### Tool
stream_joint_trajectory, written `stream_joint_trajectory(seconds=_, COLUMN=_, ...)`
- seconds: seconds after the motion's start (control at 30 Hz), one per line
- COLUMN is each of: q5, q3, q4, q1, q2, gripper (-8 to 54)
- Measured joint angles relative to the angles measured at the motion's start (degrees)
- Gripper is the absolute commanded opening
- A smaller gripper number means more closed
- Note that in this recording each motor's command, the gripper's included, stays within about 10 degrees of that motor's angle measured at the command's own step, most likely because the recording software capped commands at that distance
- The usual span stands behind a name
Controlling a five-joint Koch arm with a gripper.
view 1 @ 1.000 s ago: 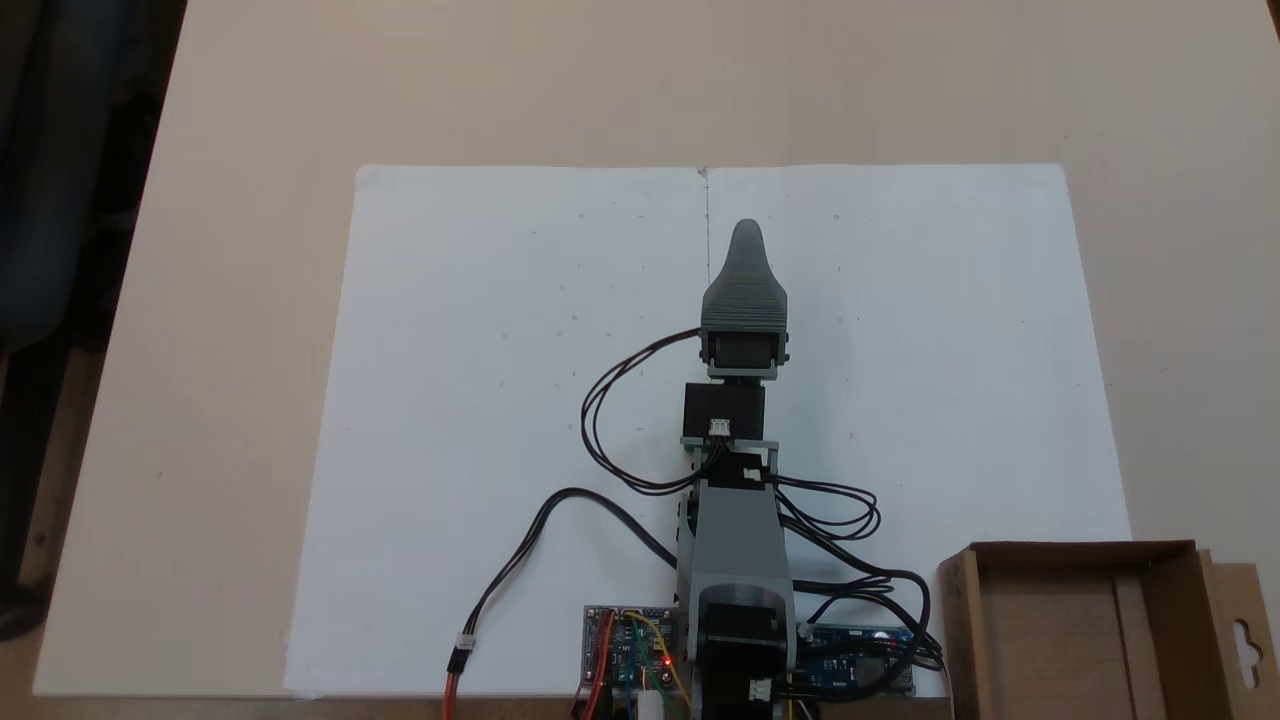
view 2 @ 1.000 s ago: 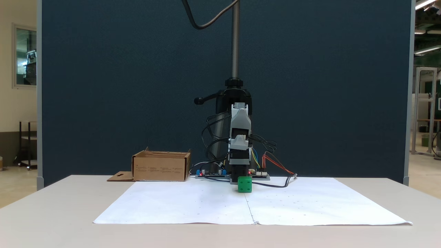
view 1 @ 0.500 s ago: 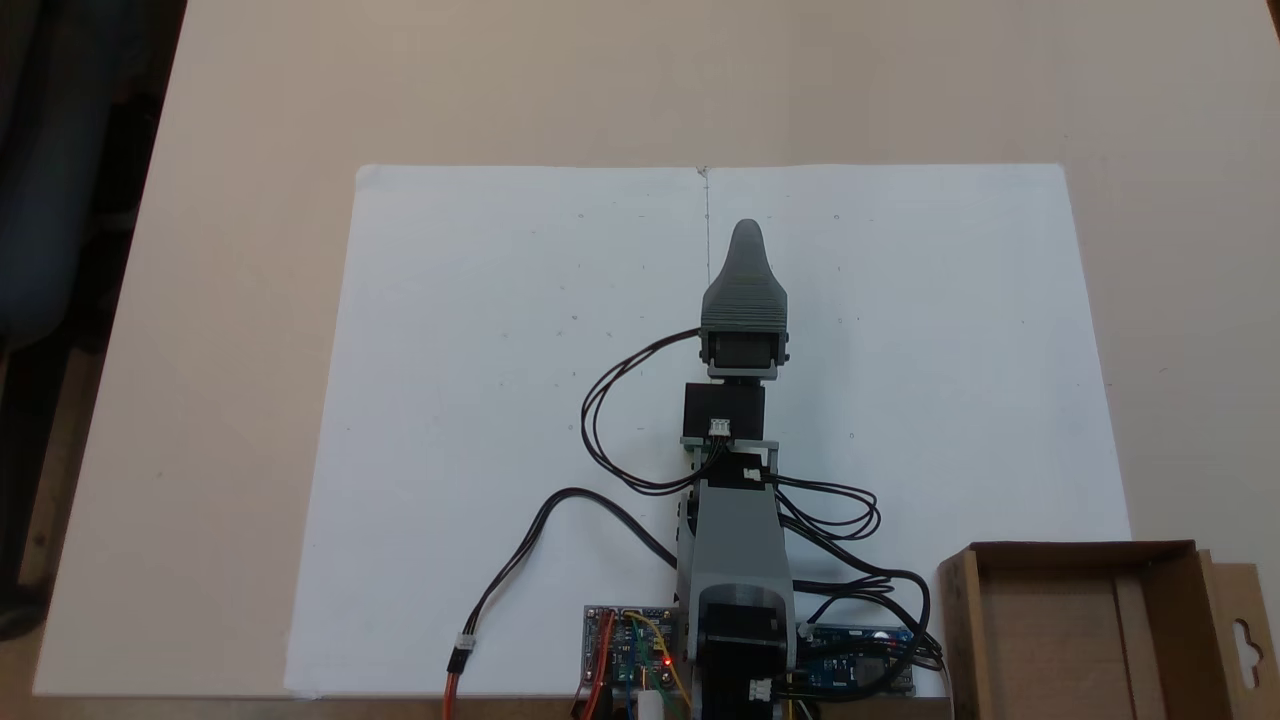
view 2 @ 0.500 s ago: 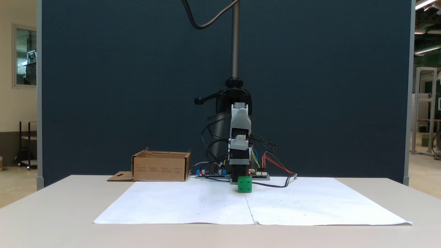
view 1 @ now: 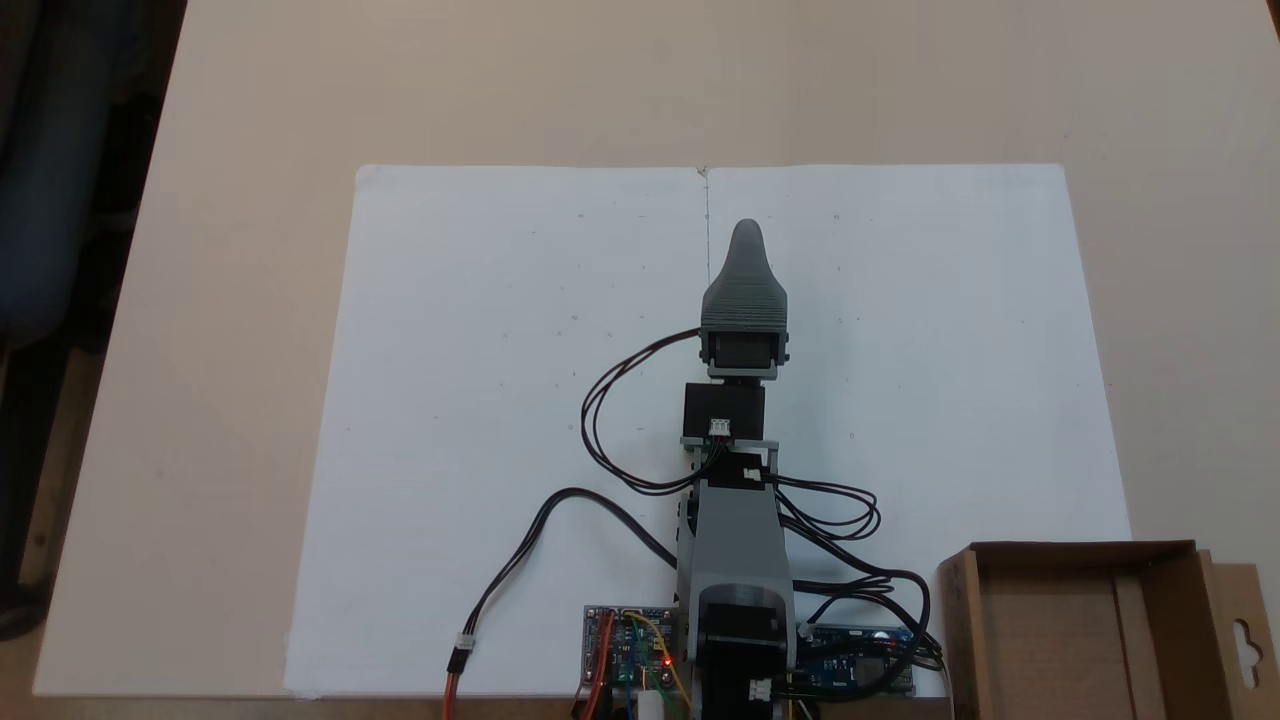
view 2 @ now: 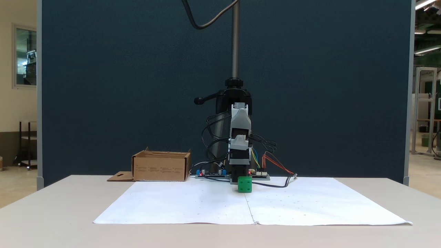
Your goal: Grasp a green dice and put it in the bin.
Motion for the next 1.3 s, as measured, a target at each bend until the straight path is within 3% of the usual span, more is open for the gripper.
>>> stream_joint_trajectory(seconds=0.17, q5=0.0, q3=-1.8, q4=6.9, q1=-0.1, q2=0.0, gripper=43.9)
stream_joint_trajectory(seconds=0.57, q5=0.0, q3=-30.4, q4=54.4, q1=1.2, q2=0.0, gripper=43.9)
stream_joint_trajectory(seconds=0.93, q5=0.0, q3=-42.7, q4=96.9, q1=-6.5, q2=0.0, gripper=43.2)
stream_joint_trajectory(seconds=1.3, q5=7.9, q3=-59.2, q4=131.2, q1=-7.3, q2=0.0, gripper=43.9)
